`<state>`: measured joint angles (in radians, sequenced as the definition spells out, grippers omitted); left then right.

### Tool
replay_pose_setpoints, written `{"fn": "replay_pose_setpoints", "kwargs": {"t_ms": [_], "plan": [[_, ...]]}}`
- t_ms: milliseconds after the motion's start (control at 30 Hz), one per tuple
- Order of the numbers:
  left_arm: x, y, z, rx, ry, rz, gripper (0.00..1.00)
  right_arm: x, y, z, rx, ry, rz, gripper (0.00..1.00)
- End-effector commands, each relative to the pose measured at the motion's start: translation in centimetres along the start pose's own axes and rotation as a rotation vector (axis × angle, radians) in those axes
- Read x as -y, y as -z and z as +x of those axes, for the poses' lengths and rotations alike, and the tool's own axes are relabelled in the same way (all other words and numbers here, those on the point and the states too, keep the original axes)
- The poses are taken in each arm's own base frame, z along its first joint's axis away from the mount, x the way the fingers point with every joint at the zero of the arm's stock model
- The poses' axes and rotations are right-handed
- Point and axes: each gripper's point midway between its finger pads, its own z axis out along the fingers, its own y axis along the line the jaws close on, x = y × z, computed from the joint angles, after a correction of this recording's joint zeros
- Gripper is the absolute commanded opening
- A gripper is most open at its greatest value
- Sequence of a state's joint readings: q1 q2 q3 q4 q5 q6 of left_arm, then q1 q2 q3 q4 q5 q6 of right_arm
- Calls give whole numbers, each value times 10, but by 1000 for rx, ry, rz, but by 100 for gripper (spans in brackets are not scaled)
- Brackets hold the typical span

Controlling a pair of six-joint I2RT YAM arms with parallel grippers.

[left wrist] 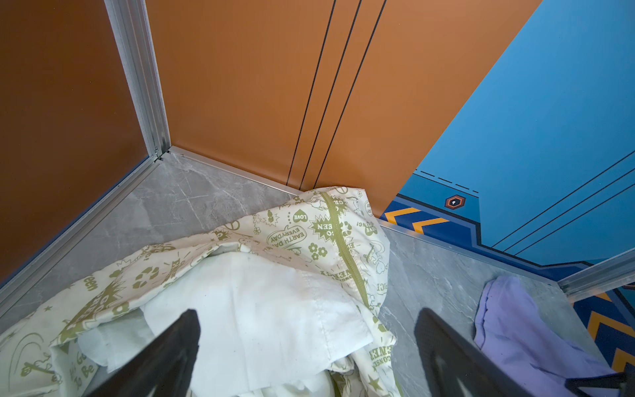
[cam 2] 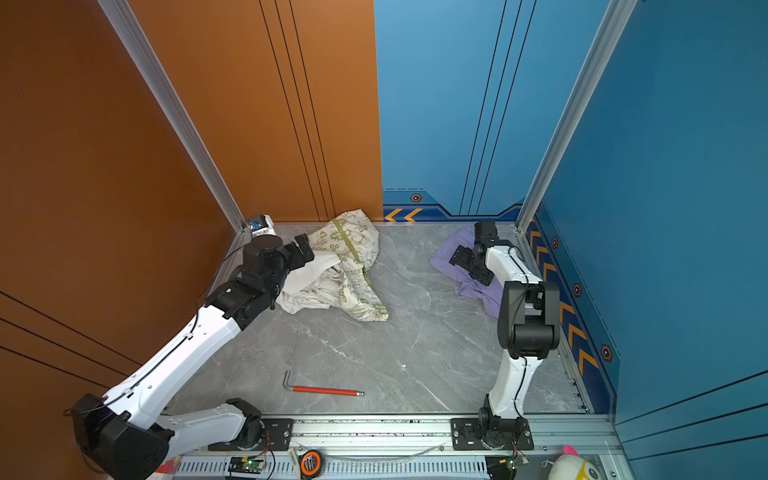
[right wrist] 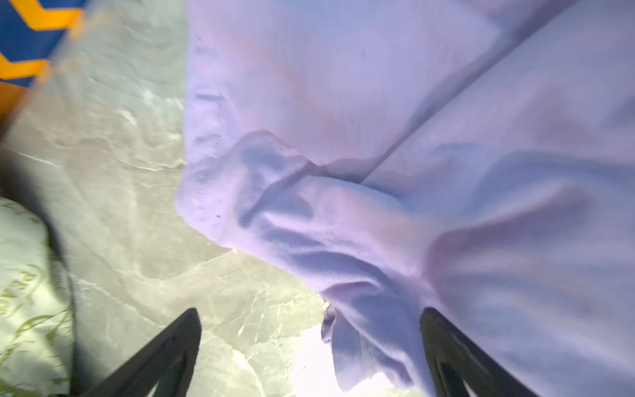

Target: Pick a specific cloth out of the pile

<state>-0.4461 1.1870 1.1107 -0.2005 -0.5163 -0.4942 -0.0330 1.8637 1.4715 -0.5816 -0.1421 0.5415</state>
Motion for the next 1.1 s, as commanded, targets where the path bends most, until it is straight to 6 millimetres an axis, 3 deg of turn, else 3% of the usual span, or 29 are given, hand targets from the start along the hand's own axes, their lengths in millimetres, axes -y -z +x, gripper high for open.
{"fn": "replay_pose_setpoints", "kwargs": {"t_ms": [0,200,400,633,767,900,1067], "plan": [[-10,6,-13,79,-10,-19,98,-18,62,-40,214,-1,-63,100],[-30,3,6,108,-76,-23,98,-14,123,-59,511,-1,-122,100],[-51,-2,28,117,-205,-65,98,16,145,-48,711,32,-81,100],[-89,-9,66,131,-247,-137,98,63,122,-11,755,162,91,100],[-112,-13,93,78,-294,-183,98,88,109,6,818,112,115,100],[-133,-16,108,53,-304,-221,98,100,97,23,888,151,106,100],[-150,-26,127,11,-372,-244,98,105,72,32,814,234,149,100]]}}
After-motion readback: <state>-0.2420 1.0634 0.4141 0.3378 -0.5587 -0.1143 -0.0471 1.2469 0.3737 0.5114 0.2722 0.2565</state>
